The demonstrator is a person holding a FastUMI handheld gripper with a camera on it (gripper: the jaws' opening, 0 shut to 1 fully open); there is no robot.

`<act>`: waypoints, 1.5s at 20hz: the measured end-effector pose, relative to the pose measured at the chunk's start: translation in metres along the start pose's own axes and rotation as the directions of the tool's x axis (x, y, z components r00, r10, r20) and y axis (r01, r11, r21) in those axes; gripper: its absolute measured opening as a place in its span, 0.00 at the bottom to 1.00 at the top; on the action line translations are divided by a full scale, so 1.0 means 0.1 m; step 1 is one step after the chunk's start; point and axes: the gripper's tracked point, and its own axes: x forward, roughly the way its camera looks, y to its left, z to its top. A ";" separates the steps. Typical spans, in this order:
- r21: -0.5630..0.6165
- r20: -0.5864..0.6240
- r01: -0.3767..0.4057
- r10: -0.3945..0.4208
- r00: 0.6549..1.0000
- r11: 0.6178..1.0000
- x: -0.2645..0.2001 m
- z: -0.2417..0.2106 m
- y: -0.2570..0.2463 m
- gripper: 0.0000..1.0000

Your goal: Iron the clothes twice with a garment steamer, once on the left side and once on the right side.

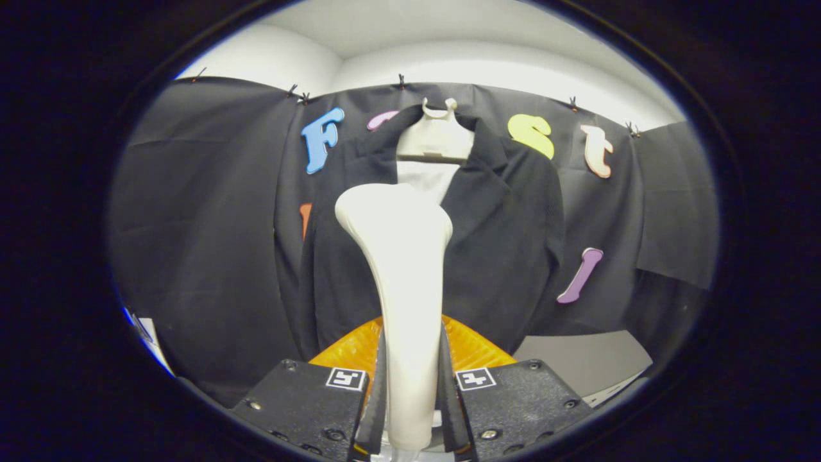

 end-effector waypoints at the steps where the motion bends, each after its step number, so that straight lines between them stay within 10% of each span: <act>1: -0.006 0.011 0.001 0.000 1.000 1.000 0.06 0.13 0.04 0.38; 10: -0.109 0.019 0.045 -0.043 0.999 0.993 0.53 0.56 0.58 0.38; 30: -0.133 -0.176 0.032 -0.055 0.983 0.991 0.52 -0.83 0.62 0.38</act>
